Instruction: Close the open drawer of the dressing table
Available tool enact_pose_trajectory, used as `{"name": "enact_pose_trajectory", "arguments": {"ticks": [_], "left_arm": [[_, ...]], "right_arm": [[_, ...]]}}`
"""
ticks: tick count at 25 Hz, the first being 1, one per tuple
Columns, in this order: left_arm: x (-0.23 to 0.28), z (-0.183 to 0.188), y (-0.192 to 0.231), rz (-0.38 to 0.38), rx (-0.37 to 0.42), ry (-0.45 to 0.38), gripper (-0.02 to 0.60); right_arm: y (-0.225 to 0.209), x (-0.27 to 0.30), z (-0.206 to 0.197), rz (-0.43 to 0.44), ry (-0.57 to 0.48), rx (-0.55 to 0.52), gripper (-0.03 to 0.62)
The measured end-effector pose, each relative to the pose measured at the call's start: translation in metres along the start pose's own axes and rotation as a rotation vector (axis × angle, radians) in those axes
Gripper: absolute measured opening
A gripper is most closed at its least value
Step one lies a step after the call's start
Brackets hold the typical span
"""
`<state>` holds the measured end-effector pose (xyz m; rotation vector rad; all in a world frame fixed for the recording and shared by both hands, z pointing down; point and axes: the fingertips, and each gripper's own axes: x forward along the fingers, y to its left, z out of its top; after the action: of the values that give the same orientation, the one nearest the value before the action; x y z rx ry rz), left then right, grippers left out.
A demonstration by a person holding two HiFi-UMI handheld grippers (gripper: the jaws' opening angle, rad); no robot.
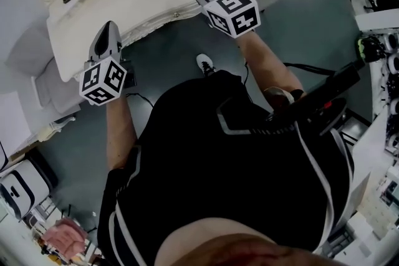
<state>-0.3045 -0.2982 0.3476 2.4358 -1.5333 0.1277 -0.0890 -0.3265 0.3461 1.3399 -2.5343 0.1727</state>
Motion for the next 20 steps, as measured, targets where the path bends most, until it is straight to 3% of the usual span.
{"name": "enact_pose_trajectory", "arguments": {"ticks": [4, 20], "left_arm": [[-0.004, 0.016, -0.004, 0.009, 0.039, -0.022, 0.003], [-0.003, 0.041, -0.021, 0.007, 0.040, -0.081, 0.003]], "right_arm": [[-0.005, -0.009, 0.020, -0.008, -0.025, 0.020, 0.004], [-0.018, -0.027, 0.047, -0.014, -0.062, -0.011, 0.004]]}}
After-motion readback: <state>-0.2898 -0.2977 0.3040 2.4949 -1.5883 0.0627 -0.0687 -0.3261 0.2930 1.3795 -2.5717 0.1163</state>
